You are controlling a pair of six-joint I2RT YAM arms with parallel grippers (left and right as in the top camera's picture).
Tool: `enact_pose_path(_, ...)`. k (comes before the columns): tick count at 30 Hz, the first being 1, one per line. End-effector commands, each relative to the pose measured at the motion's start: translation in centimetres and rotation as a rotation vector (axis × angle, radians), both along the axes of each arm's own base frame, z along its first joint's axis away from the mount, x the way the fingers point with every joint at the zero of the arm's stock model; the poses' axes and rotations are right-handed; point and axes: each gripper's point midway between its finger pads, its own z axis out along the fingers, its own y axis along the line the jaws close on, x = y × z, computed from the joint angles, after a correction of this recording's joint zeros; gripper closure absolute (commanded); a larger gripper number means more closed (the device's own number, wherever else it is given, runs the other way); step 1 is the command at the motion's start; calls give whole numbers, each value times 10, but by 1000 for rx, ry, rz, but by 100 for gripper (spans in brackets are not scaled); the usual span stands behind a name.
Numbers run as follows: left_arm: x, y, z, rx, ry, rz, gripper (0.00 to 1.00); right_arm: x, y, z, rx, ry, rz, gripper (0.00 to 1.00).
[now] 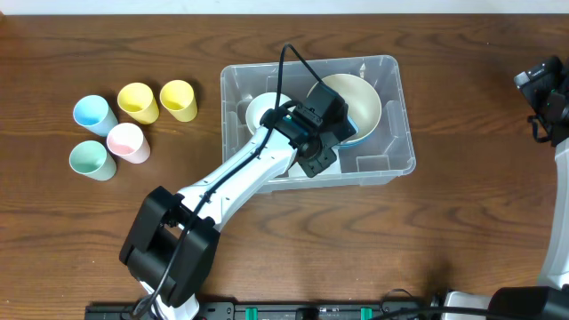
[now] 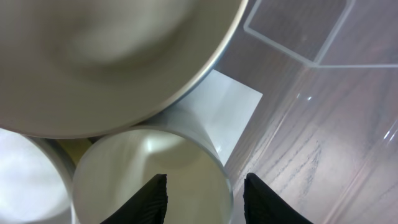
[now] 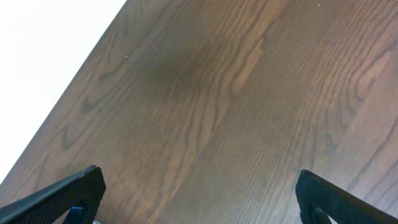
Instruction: Pack container
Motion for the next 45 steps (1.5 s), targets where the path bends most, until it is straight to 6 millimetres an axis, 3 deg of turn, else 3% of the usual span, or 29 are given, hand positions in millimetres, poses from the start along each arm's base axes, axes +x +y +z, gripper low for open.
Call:
enact_pose_path(1,-7,0,-11,6,37,-4,60,-2,-3,6,-6,-15,-19,1)
enact_pose_path(5,-9,2,-14,12,43,-4,61,-2,-3,6,-6,-15,-19,1)
enact_pose_path(9,-9,2,-15,13,44,-3,72,-2,-3,6,-6,-15,-19,1)
enact_pose_path(18,-10,3,-27,28,73,15,81,-2,-3,6,-6,-15,-19,1)
enact_pose_path(22,-11,4,-36,43,89,15,94,-2,-3,6,-6,-15,-19,1)
enact_pose_path(32,-14,6,-37,55,103,15,94,-2,-3,6,-6,-15,-19,1)
enact_pose_path(45,-29,29,-41,158,157,27,94,-2,-3,6,-6,-15,-19,1)
